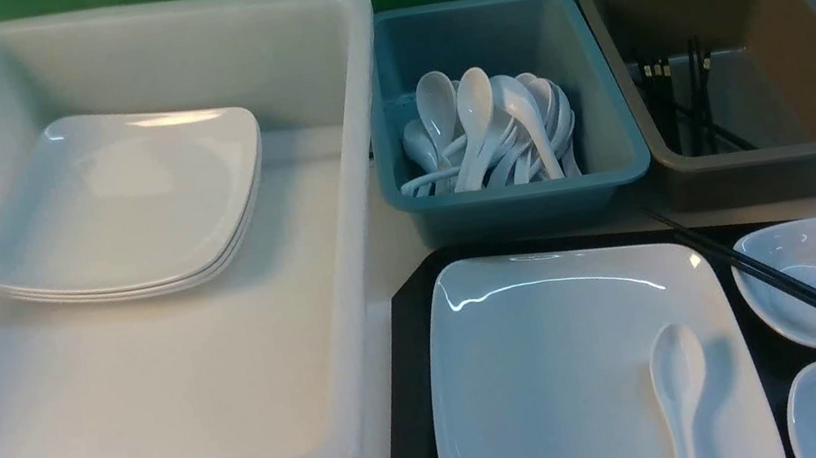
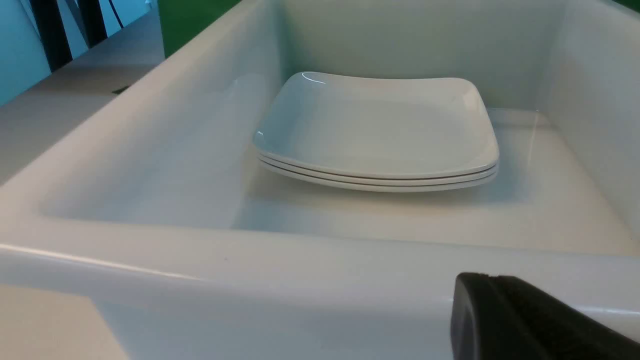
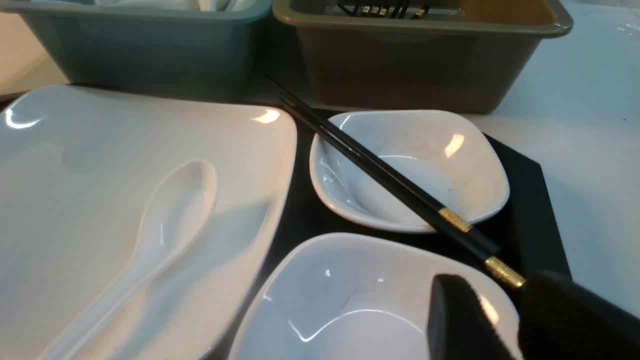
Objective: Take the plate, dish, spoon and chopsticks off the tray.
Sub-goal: Use the right arm to grab a pair of chopsticks from the plate
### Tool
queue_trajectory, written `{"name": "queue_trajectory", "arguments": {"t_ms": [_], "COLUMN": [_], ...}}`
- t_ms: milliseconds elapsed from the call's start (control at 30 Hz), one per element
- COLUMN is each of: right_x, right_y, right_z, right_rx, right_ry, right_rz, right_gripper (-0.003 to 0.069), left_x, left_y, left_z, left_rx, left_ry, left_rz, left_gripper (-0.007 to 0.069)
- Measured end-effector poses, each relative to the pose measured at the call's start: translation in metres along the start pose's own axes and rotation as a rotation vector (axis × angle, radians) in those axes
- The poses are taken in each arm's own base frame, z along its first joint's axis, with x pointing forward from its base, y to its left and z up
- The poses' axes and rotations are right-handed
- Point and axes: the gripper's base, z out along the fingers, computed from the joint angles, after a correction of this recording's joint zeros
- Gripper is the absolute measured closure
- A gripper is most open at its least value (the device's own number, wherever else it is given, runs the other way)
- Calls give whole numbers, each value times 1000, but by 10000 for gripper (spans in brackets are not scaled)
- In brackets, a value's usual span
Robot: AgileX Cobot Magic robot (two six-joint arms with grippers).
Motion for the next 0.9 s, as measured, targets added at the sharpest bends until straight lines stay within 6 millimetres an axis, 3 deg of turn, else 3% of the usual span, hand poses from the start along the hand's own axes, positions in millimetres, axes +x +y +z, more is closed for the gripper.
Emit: {"name": "queue_trajectory", "arguments": {"t_ms": [833, 867, 900], "right_x": [0, 0, 0], "right_y": [0, 0, 0], "right_z": [0, 0, 0], "right_rx": [0, 0, 0], "right_ry": [0, 0, 0], "right_rz": [0, 0, 0], "right_gripper": [419, 419, 419], "left_x": [0, -1, -4], "left_y": [0, 0, -1], "left_z": [0, 0, 0], "left_rx": [0, 0, 10], "left_ry": [-1, -6, -40], "left_rz": [0, -10, -129], "left_gripper": [606, 606, 606]}}
